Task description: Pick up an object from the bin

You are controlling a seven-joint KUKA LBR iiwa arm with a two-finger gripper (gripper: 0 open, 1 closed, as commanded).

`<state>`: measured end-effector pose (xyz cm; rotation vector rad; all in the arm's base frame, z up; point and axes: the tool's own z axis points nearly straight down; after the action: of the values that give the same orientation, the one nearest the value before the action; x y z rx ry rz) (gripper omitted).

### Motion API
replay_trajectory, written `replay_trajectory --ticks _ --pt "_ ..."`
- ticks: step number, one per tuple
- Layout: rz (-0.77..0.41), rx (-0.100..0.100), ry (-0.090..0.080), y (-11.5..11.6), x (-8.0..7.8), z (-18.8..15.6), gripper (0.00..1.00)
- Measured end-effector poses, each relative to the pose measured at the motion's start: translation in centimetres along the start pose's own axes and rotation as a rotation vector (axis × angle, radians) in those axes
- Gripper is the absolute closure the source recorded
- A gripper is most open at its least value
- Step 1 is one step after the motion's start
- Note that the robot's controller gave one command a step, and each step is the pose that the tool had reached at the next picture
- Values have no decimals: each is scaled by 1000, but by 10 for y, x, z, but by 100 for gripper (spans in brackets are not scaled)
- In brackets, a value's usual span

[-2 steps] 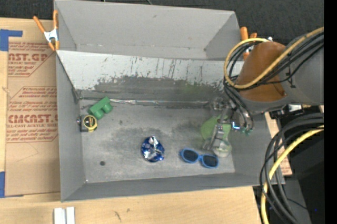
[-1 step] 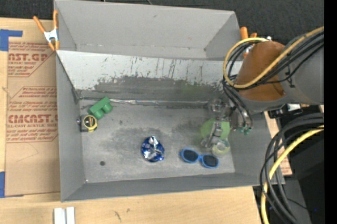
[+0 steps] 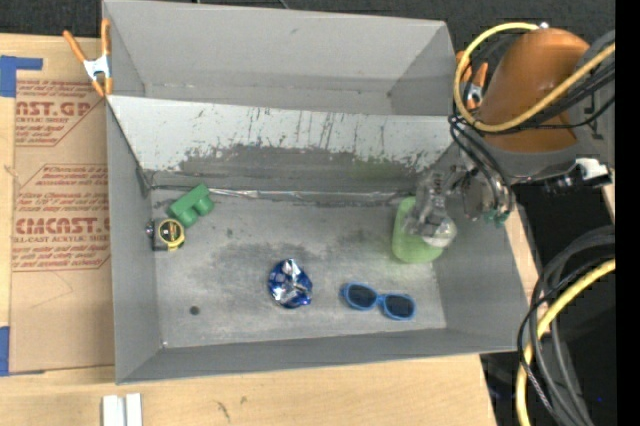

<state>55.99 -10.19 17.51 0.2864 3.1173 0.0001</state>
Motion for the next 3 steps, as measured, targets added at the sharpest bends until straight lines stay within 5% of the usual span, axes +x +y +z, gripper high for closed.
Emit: replay_trajectory --ticks 1,2,3 --pt "1 1 9 0 2 5 0" --pt "-76 0 -24 11 6 78 0" --pt "-164 2 -26 23 -25 93 0"
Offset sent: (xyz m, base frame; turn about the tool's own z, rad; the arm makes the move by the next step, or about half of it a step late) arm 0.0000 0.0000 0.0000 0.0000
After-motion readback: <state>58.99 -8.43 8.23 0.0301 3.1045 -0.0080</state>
